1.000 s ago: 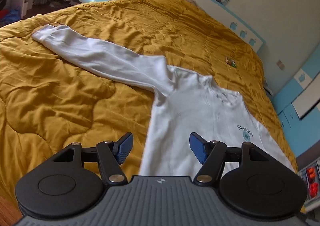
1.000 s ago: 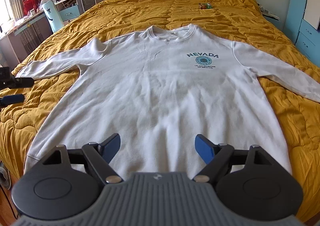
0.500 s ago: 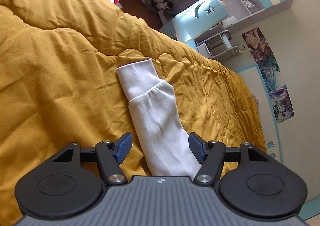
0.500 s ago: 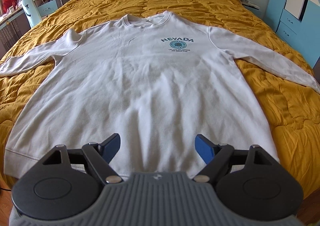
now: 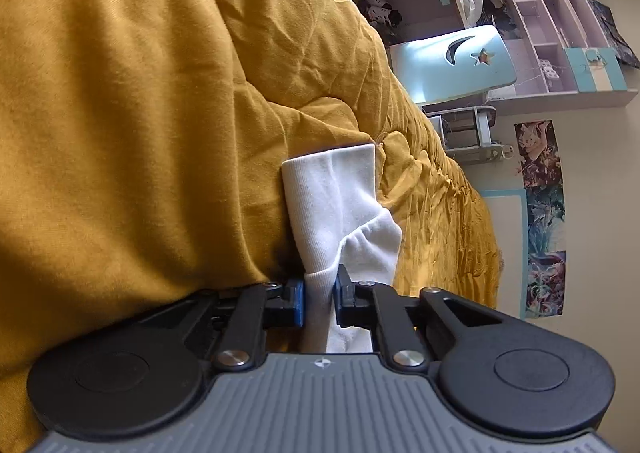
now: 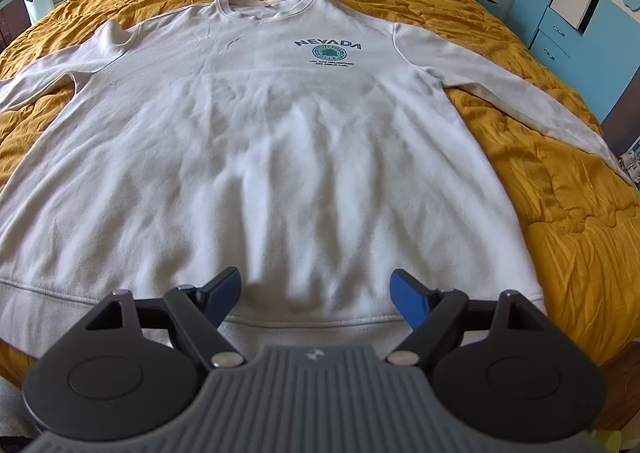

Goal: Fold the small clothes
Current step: 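Lift the sleeve and fold it across the shirt body, then open the left tool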

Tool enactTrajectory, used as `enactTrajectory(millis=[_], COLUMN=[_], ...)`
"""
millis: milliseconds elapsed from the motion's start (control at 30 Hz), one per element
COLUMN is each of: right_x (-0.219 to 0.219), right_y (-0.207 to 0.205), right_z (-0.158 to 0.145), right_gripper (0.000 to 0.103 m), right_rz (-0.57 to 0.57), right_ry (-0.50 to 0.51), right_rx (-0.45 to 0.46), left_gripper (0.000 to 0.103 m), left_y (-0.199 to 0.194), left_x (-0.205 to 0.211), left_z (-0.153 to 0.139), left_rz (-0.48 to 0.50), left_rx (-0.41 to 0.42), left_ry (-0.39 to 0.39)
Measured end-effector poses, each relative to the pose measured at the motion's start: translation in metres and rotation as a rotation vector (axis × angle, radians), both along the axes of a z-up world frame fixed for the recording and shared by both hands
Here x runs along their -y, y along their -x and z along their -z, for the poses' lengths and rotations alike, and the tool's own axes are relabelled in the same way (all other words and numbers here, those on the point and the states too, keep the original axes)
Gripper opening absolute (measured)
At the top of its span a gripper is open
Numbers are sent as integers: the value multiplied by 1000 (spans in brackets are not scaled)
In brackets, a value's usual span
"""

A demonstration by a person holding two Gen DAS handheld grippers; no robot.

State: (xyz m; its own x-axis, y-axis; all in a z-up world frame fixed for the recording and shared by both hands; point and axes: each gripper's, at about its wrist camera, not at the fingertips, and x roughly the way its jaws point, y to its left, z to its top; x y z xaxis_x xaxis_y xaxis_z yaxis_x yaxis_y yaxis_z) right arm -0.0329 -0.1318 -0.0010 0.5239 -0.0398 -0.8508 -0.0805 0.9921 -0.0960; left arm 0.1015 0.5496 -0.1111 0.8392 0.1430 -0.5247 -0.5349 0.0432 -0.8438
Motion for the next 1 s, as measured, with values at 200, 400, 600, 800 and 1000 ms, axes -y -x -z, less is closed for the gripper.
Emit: enactTrajectory(millis=[200, 400, 600, 800, 1000], right_x=[3, 20, 49, 80, 123], right_y=[-3, -5, -20, -29, -29], right_z=[0, -3, -7, -11, -1], right_gripper=[78, 78, 78, 78, 78], right_rz=[7, 45, 116, 160, 217], right_ry=[-18, -63, -97, -102, -100], right_rx=[5, 60, 114, 180, 215], left_gripper=[8, 8, 8, 8, 8], left_y=[-12, -19, -53, -86, -116], left_x=[17, 47, 125, 221, 333], left_z=[-45, -101, -173, -207, -211], left_rz=[65, 123, 244, 377, 506], left_rx=[-83, -15, 13, 97, 111], left_ry=[-223, -375, -630, -704, -797])
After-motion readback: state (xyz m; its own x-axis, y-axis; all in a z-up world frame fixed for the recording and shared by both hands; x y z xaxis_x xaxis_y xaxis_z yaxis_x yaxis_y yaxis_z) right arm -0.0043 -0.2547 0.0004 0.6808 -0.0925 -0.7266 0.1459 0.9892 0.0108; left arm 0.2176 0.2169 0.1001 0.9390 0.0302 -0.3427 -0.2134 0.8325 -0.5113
